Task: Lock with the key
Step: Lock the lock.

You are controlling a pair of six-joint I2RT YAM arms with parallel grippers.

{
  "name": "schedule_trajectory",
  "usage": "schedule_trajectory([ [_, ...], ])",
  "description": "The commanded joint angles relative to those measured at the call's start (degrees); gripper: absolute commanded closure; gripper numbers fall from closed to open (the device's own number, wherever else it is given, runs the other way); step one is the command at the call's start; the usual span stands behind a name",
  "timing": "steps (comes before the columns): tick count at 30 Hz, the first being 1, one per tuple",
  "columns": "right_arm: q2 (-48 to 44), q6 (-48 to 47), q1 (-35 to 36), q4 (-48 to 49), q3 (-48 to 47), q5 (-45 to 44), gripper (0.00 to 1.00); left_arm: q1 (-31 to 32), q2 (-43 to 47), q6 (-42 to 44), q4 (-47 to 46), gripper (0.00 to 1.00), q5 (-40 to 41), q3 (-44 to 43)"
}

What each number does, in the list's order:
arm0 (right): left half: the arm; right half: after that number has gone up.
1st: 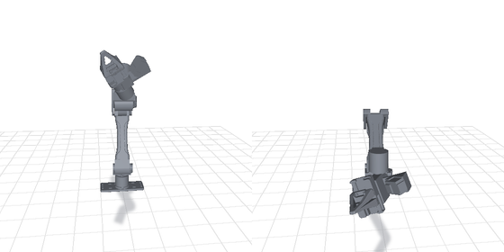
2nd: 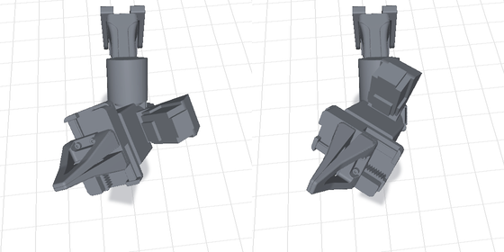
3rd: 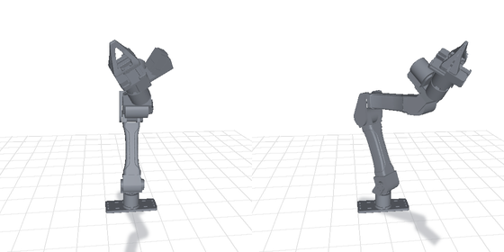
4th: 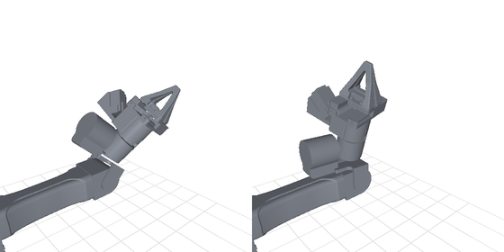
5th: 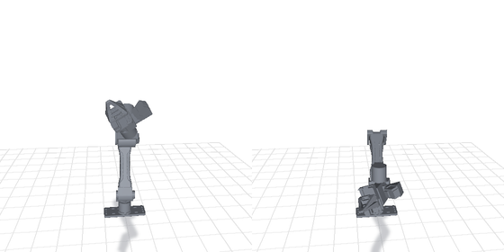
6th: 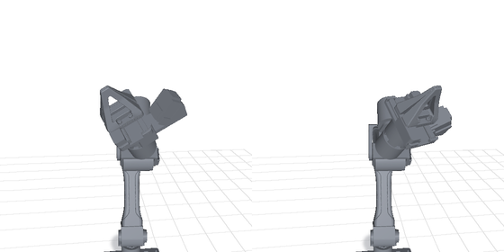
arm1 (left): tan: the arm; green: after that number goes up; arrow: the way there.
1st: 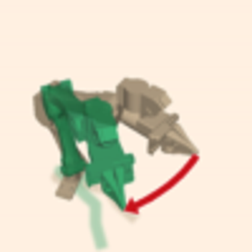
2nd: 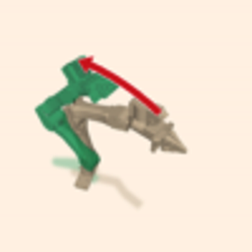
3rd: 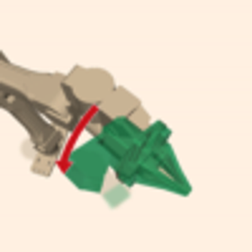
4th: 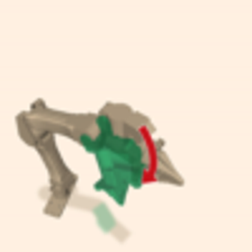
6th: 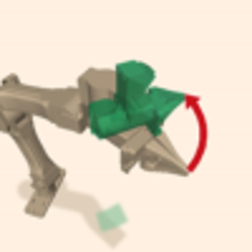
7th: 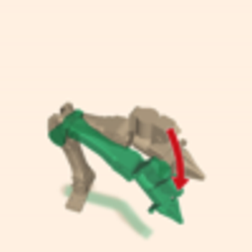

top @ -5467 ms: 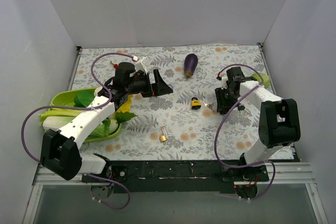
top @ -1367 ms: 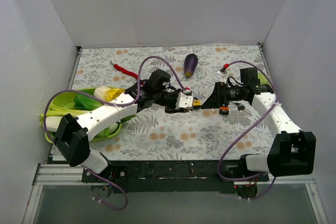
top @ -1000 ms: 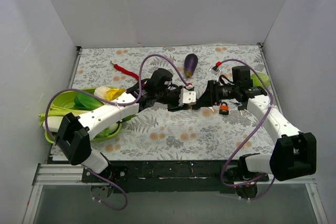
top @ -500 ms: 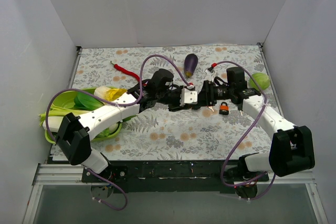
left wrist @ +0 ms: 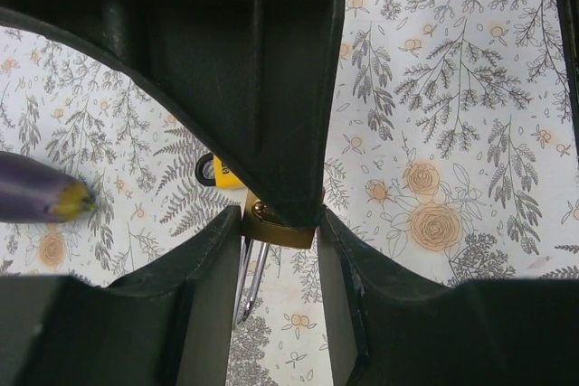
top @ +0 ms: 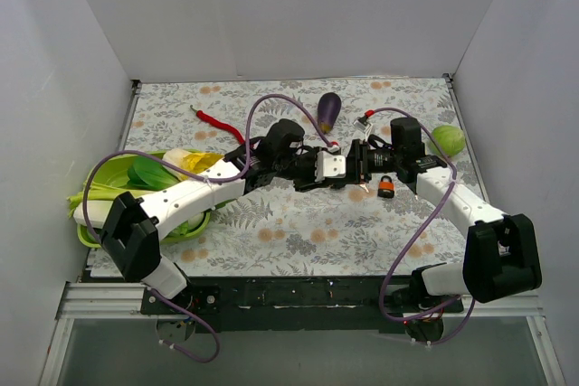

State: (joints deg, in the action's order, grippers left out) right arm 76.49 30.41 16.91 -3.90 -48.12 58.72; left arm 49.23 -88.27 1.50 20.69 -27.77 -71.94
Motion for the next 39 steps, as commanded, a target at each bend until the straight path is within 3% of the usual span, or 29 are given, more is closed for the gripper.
schedule_trajectory([
  [1,0.4,2.5,0.2,3.4,0.6,2.5,0.68,0.5,-0.2,-1.1,-2.7,0.99,2.6,-3.2],
  [7,0.9,2.5,0.3,3.4,0.0,3.1,0.67,0.6,0.2,-1.1,-3.1,0.99,2.0,-2.7],
  [10,1.2,2.6,0.3,3.4,-0.2,3.1,0.88,0.8,0.0,-3.0,-3.1,0.98,2.5,-2.9],
  [11,1.3,2.9,0.2,4.9,-0.2,3.4,0.98,0.9,0.0,-3.4,-3.1,0.88,2.7,-3.0],
  [13,1.5,2.9,-0.1,5.0,-0.4,4.1,0.99,0.9,0.1,-6.3,-2.8,0.70,3.9,-3.6],
  [14,1.5,2.5,-0.4,4.9,-0.5,4.7,0.99,0.4,0.5,-7.0,-2.1,0.47,3.1,-4.1],
  [16,1.6,1.2,-1.6,4.3,-1.0,5.9,0.99,-1.0,2.0,-8.4,0.0,0.29,-1.9,-3.6],
  [18,1.6,-3.7,-2.4,0.0,-3.0,7.5,0.99,-4.2,4.9,-9.2,1.6,0.04,-5.8,-2.2],
  [24,-1.1,-15.4,-3.9,-8.7,-6.5,14.3,0.99,-11.1,11.9,-12.1,2.9,0.05,-14.2,1.7],
  [27,-4.3,-17.7,-4.0,-7.4,-5.8,16.6,0.99,-11.5,14.5,-11.8,2.9,0.13,-17.6,3.5],
  [32,-8.4,-17.8,-3.9,-5.1,-5.9,18.0,0.99,-11.4,15.5,-15.2,1.4,0.35,-20.6,4.9],
  [39,-11.5,-21.6,-2.0,-4.4,-7.0,17.2,0.99,-10.4,14.7,-20.8,-0.5,0.42,-22.2,5.1],
])
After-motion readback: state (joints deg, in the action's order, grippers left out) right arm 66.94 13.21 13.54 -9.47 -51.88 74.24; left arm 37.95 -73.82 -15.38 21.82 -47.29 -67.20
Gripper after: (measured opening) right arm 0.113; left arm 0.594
